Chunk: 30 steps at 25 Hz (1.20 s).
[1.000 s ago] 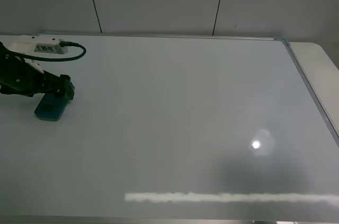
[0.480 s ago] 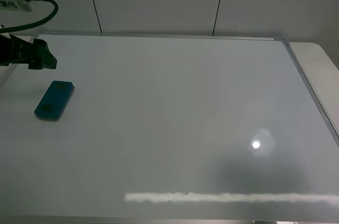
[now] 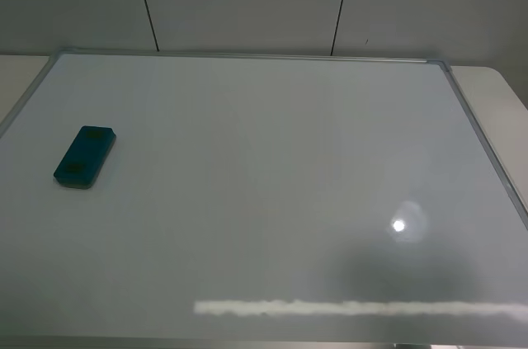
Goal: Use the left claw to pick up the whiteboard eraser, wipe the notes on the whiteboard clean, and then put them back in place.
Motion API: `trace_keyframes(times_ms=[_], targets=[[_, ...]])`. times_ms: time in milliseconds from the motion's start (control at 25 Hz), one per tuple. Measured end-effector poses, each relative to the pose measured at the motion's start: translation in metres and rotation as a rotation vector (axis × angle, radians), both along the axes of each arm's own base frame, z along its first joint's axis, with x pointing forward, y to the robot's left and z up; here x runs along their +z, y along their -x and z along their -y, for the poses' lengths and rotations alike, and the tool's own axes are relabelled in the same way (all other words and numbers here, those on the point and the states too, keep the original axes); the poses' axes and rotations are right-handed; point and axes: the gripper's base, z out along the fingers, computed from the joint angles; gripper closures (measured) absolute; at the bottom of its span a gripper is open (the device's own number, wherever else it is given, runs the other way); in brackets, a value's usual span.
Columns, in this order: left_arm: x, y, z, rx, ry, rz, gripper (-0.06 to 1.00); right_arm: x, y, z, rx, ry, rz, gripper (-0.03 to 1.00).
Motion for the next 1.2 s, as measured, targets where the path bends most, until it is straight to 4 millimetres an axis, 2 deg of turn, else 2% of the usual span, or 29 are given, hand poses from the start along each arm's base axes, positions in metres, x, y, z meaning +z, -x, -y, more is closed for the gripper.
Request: trace_keyframes(times_ms=[160,280,560,840,1200], targets=[[0.01,0.045,0.0,0.03,-0.043,0.092,-0.05,0.0,0.0,0.0,0.0,0.0,0.0,-0.03],[0.01,0.069,0.003,0.034,-0.056,0.13,-0.05,0.0,0.0,0.0,0.0,0.0,0.0,-0.03],[-0.003,0.103,0.007,0.024,-0.052,0.052,-0.05,0.0,0.0,0.0,0.0,0.0,0.0,-0.03],[-0.029,0.106,0.011,-0.004,-0.008,-0.065,-0.05,0.0,0.0,0.0,0.0,0.0,0.0,-0.03],[-0.06,0.101,0.011,0.0,0.006,-0.049,-0.05,0.0,0.0,0.0,0.0,0.0,0.0,-0.03]])
